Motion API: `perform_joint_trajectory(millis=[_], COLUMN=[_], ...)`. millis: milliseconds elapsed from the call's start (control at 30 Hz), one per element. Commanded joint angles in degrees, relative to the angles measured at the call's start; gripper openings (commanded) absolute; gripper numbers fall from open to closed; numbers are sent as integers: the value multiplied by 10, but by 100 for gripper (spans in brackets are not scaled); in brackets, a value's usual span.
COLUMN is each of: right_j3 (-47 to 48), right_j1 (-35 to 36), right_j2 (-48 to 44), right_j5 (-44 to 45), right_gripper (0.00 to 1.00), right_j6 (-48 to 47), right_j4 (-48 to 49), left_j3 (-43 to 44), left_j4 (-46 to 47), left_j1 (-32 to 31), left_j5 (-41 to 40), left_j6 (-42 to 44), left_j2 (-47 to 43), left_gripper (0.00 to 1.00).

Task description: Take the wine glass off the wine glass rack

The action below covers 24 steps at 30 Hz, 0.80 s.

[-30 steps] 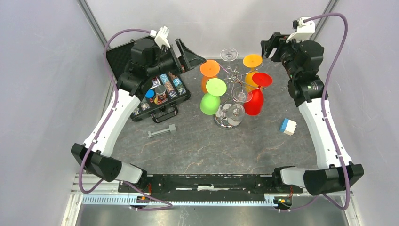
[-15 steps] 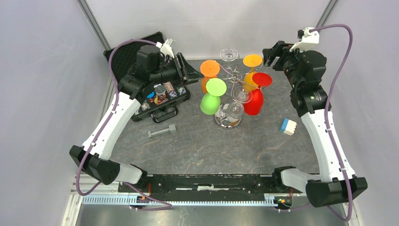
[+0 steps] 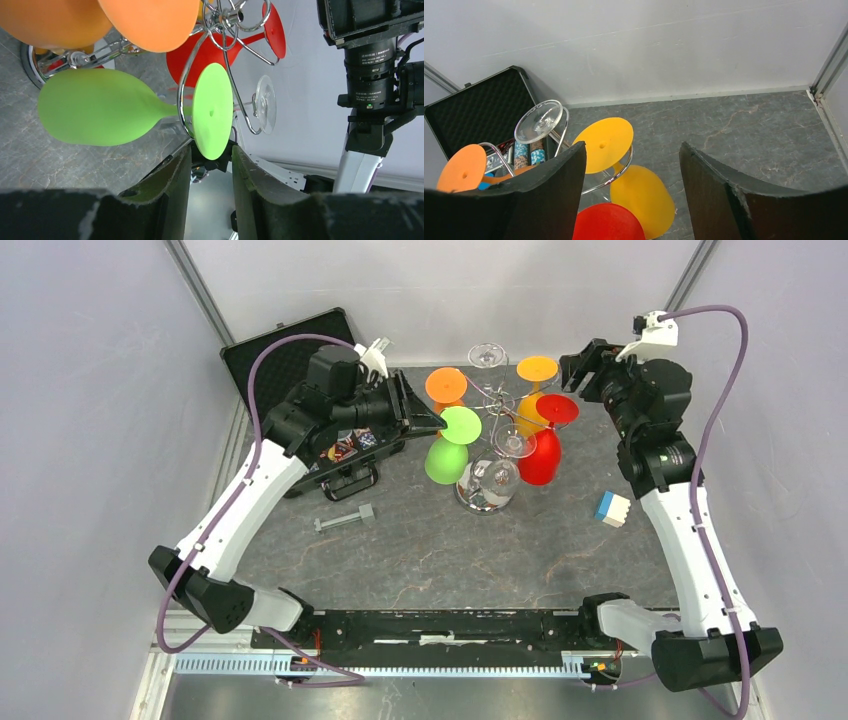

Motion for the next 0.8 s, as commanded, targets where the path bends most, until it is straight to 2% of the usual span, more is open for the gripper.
perform_joint_trajectory(millis=[0,233,300,533,567,667,767], right_j3=[0,-6,-10,-24,-25,-26,-28], right_j1=[-1,-1,-1,-1,-1,-2,-1], right_j2=[-19,-31,-34,-49,-50,-53,-55], right_j5=[17,21,24,33,35,39,43], right_gripper=[73,72,72,72,72,72,72], right_j6=[7,11,11,9,9,6,4], right_j4=[5,4,4,2,2,1,1], left_j3=[8,-33,-44,-44,-45,-44,-36], left_j4=[3,59,80,83,82,71,56], left_j1=[-9,-11,-11,-11,-11,-11,-11], left_j5=[5,-10,-16,-30,-31,-37,-46], left_j6=[-20,-91,-117,-133,-135,-137,-133], left_j2=[4,-7,-12,-19,-19,-20,-21], left_gripper=[41,39,36,31,32,41,42])
